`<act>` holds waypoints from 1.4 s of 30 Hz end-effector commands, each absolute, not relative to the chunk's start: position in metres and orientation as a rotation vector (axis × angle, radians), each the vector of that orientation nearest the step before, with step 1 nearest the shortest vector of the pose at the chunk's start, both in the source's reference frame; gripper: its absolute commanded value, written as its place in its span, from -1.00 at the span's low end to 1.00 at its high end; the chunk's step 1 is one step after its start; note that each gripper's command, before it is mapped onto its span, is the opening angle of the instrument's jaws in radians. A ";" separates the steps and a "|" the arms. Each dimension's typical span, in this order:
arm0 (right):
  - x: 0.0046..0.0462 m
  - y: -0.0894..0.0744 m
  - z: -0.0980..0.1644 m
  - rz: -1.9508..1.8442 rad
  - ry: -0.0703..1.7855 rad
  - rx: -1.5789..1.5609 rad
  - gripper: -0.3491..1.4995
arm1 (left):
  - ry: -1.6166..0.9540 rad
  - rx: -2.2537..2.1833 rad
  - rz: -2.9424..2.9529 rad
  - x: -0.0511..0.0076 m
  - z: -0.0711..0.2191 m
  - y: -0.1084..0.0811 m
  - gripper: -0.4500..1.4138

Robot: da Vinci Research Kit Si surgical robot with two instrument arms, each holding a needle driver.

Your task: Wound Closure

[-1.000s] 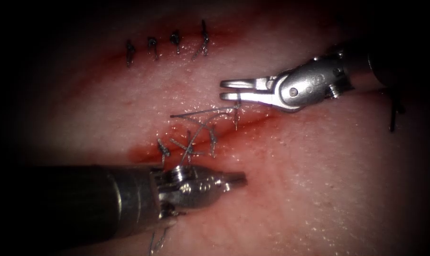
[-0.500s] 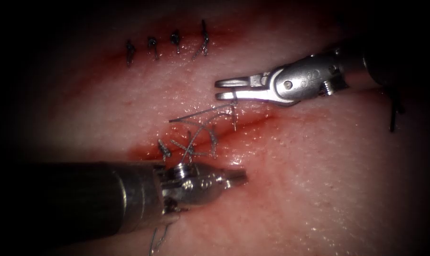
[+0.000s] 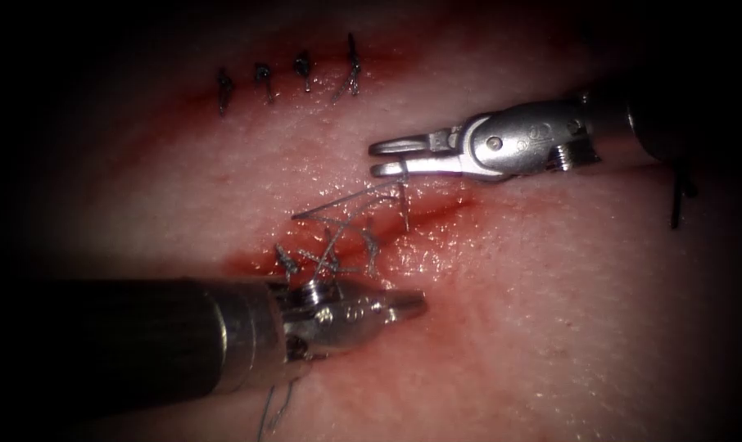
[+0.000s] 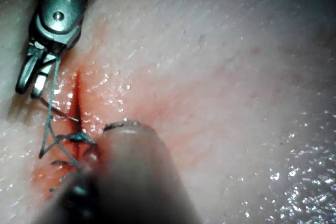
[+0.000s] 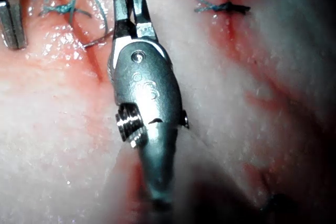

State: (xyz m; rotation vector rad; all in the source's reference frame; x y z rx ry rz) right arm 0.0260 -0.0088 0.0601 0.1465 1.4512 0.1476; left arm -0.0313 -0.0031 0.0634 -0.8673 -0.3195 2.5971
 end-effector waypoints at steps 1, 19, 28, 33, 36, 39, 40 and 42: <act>0.0268 -0.009 0.061 0.159 1.452 0.159 -1.00 | -0.328 -0.865 2.603 -0.0319 0.064 -0.004 -0.39; 0.0268 -0.008 0.060 0.301 1.420 0.232 -1.00 | -0.346 -0.830 2.625 -0.0327 0.066 -0.005 -0.40; 0.0266 -0.008 0.061 0.447 1.394 0.338 -1.00 | -0.350 -0.826 2.633 -0.0323 0.066 -0.005 -0.40; 0.0266 -0.007 0.061 0.568 1.363 0.445 -1.00 | -0.359 -0.823 2.645 -0.0316 0.066 -0.006 -0.40; 0.0267 -0.008 0.062 0.658 1.343 0.520 -1.00 | -0.359 -0.816 2.652 -0.0314 0.066 -0.006 -0.40; 0.0268 -0.008 0.062 0.734 1.324 0.582 -1.00 | -0.354 -0.810 2.656 -0.0312 0.066 -0.006 -0.40; 0.0268 -0.008 0.062 0.752 1.320 0.599 -1.00 | -0.351 -0.808 2.657 -0.0312 0.066 -0.006 -0.40; 0.0269 -0.008 0.062 0.808 1.304 0.649 -1.00 | -0.351 -0.804 2.660 -0.0311 0.066 -0.006 -0.40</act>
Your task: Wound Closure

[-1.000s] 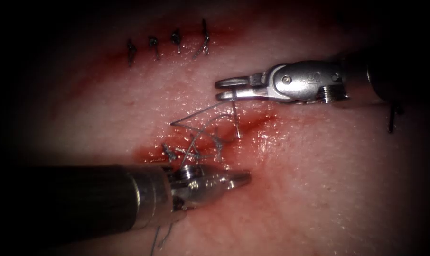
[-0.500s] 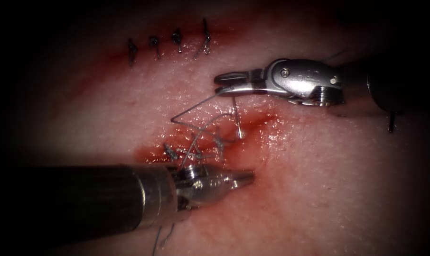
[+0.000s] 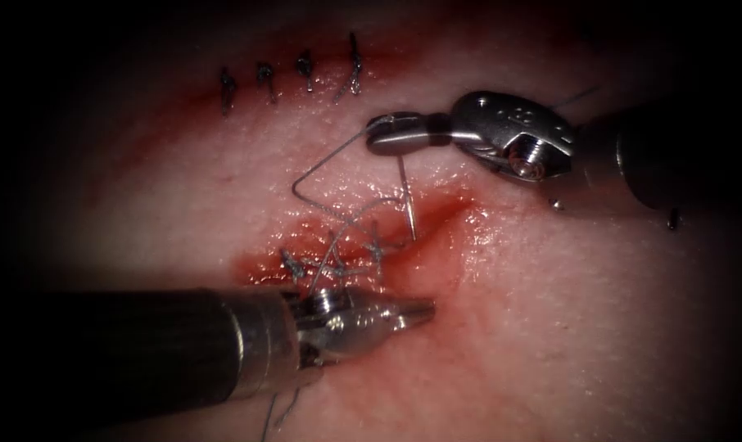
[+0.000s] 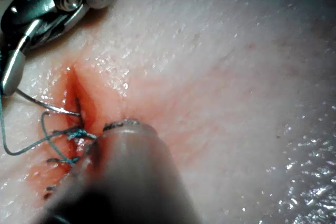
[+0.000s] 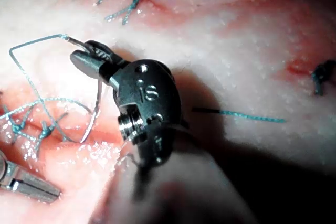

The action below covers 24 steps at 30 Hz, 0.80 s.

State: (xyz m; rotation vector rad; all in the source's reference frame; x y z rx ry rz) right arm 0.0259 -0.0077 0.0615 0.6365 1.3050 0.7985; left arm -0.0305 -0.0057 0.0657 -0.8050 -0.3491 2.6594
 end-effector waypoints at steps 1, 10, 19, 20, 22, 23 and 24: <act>0.0269 -0.008 0.062 0.831 1.298 0.670 -1.00 | -0.353 -0.801 2.662 -0.0310 0.066 -0.006 -0.40; 0.0277 -0.009 0.062 1.020 1.206 0.889 -1.00 | -0.337 -0.780 2.672 -0.0306 0.066 -0.007 -0.40; 0.0282 -0.010 0.063 1.318 0.990 1.234 -1.00 | -0.335 -0.776 2.677 -0.0302 0.066 -0.007 -0.40; 0.0282 -0.010 0.063 1.312 0.988 1.240 -1.00 | -0.336 -0.777 2.678 -0.0301 0.066 -0.007 -0.40; 0.0283 -0.011 0.063 1.322 0.966 1.277 -1.00 | -0.336 -0.777 2.678 -0.0301 0.066 -0.007 -0.40; 0.0284 -0.011 0.063 1.323 0.954 1.298 -1.00 | -0.333 -0.775 2.679 -0.0300 0.066 -0.007 -0.40; 0.0284 -0.011 0.063 1.322 0.946 1.311 -1.00 | -0.333 -0.776 2.679 -0.0300 0.066 -0.007 -0.40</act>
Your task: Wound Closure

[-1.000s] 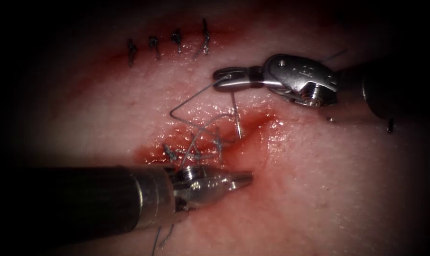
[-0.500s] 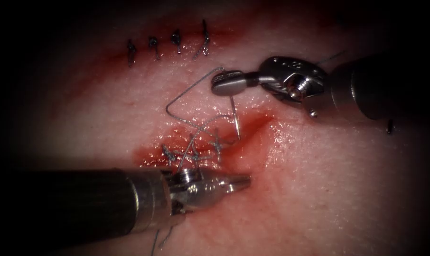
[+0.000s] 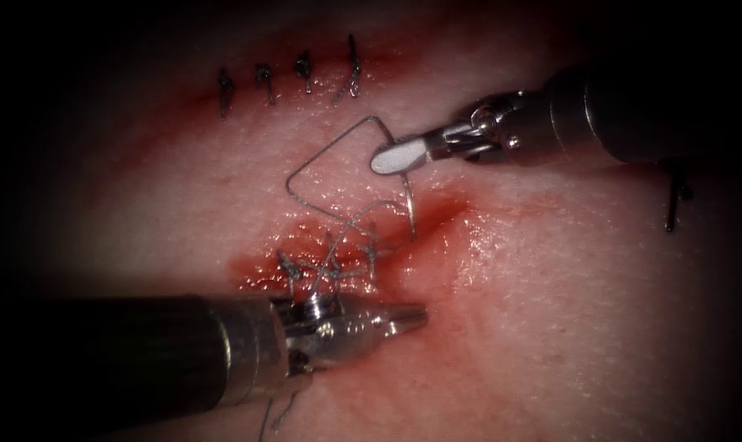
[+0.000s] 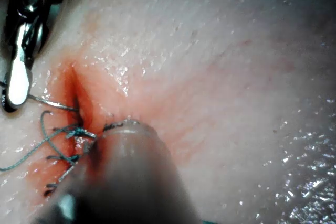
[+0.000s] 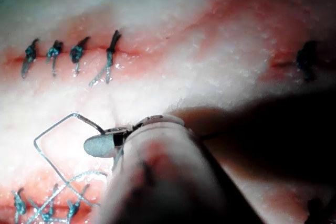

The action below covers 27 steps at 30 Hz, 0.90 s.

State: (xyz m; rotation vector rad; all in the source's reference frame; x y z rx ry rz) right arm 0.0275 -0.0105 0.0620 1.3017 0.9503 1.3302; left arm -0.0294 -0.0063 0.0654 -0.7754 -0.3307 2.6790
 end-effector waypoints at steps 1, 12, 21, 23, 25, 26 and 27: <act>0.0285 -0.011 0.063 1.318 0.934 1.326 -1.00 | -0.333 -0.776 2.679 -0.0300 0.066 -0.007 -0.40; 0.0292 -0.014 0.062 1.220 0.911 1.460 -1.00 | -0.331 -0.775 2.685 -0.0287 0.065 -0.006 -0.40; 0.0305 -0.015 0.061 1.133 0.911 1.550 -1.00 | -0.338 -0.783 2.690 -0.0280 0.065 -0.006 -0.40; 0.0306 -0.016 0.061 1.116 0.889 1.580 -1.00 | -0.340 -0.785 2.691 -0.0278 0.065 -0.006 -0.40; 0.0307 -0.017 0.060 1.106 0.878 1.600 -1.00 | -0.342 -0.786 2.691 -0.0277 0.065 -0.006 -0.40; 0.0307 -0.018 0.060 1.105 0.872 1.606 -1.00 | -0.344 -0.786 2.691 -0.0276 0.065 -0.006 -0.40; 0.0307 -0.018 0.060 1.104 0.869 1.614 -1.00 | -0.345 -0.787 2.691 -0.0276 0.065 -0.006 -0.40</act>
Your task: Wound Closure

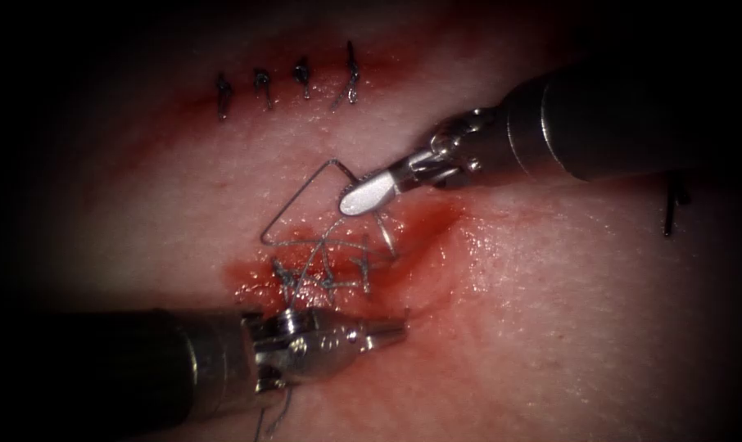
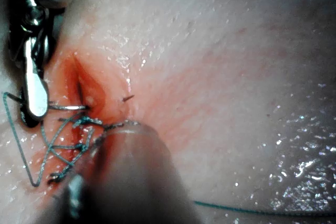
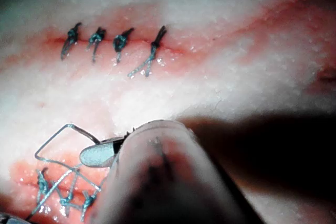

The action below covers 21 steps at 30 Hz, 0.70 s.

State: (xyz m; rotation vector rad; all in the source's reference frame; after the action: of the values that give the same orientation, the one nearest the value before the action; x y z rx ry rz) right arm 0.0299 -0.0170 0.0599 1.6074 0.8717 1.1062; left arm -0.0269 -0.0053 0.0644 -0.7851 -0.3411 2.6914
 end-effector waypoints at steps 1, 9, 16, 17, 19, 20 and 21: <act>0.0306 -0.018 0.060 1.106 0.864 1.618 -1.00 | -0.346 -0.787 2.690 -0.0275 0.065 -0.006 -0.40; 0.0292 -0.021 0.059 1.127 0.823 1.626 -1.00 | -0.342 -0.783 2.689 -0.0276 0.065 -0.006 -0.40; 0.0280 -0.021 0.058 1.180 0.854 1.618 -1.00 | -0.327 -0.790 2.675 -0.0276 0.064 -0.006 -0.39; 0.0280 -0.021 0.058 1.177 0.892 1.597 -0.85 | -0.317 -0.803 2.671 -0.0277 0.064 -0.005 -0.37; 0.0279 -0.020 0.059 1.159 0.990 1.495 -0.24 | -0.274 -0.848 2.674 -0.0279 0.063 -0.005 -0.26; 0.0279 -0.020 0.059 1.165 1.030 1.443 0.13 | -0.249 -0.873 2.679 -0.0280 0.063 -0.005 -0.19; 0.0280 -0.019 0.059 1.176 1.076 1.379 0.49 | -0.222 -0.908 2.683 -0.0281 0.062 -0.005 -0.08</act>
State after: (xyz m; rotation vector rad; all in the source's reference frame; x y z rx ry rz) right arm 0.0272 -0.0186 0.0583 1.3521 1.0963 1.1677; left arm -0.0276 -0.0043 0.0611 -0.9227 -0.1931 2.6882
